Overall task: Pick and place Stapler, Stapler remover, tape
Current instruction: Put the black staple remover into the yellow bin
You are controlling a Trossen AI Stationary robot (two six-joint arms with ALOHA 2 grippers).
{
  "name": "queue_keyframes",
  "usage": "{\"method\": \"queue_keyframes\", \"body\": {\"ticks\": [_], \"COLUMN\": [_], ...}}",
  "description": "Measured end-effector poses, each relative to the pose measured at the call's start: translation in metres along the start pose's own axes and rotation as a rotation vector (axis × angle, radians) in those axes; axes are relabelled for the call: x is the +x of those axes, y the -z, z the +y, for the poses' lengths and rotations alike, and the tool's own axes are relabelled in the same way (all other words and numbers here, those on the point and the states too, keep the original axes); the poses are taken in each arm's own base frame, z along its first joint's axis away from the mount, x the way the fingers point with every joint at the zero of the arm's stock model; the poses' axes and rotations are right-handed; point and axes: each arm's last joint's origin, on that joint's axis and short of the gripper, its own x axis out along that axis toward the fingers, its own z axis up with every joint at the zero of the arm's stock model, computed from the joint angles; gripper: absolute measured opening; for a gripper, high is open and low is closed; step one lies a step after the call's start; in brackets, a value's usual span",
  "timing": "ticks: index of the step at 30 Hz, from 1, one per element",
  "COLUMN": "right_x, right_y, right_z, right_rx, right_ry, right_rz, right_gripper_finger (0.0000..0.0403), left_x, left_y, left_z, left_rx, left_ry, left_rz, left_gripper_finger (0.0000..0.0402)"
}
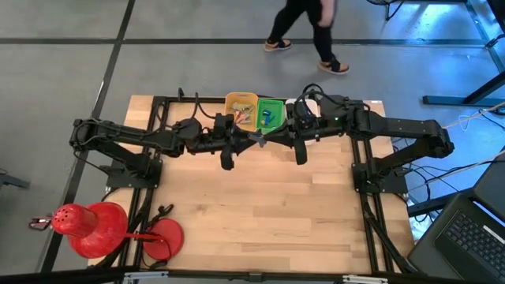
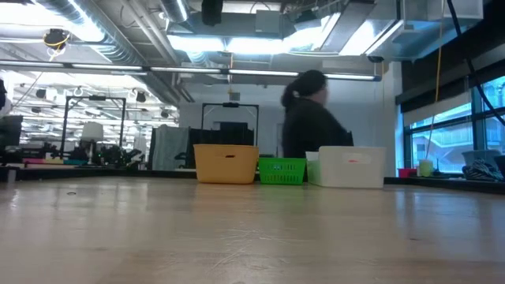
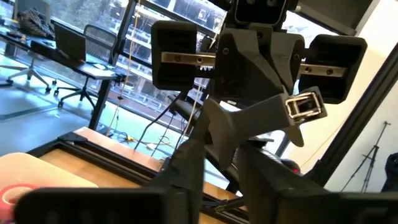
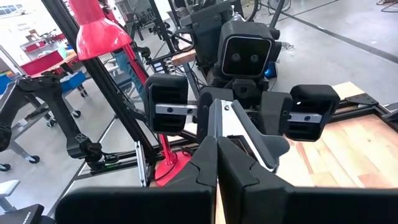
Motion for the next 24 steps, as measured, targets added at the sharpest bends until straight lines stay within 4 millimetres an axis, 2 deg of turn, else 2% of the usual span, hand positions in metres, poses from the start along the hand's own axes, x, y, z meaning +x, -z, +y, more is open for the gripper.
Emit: {"method": "queue_keyframes", "body": {"ticks": [5,14,17,20,24], "right_x": [0.0,0.002,-0.001,-0.009,-0.023], "right_y": [0.0,0.001,0.0,-0.008,-0.02], "right_z": [0.0,0.0,0.001,0.005,0.012], "right_rx": [0.001,0.01,0.003,-0.021,-0.054], "right_ry": [-0.001,-0.015,-0.018,-0.025,-0.003], "right_rz": [0.0,0.012,0.007,-0.011,0.052], "right_gripper_finger": [0.0,0.0005,0.0033,0.008,0.0145], "left_x": [0.0,0.0,0.0,0.0,0.0], "left_y": [0.0,0.001,0.001,0.0,0.001], "left_z": [0.0,-0.001,0.0,-0.001,0.0], "left_rx": [0.033,0.038,0.038,0.036,0.039], "left_ry": [0.01,0.021,0.021,0.022,0.02], "left_rz": [0.006,0.012,0.017,0.014,0.02], "left_gripper_finger": [0.0011,0.0003,0.0002,0.0002,0.0002]}}
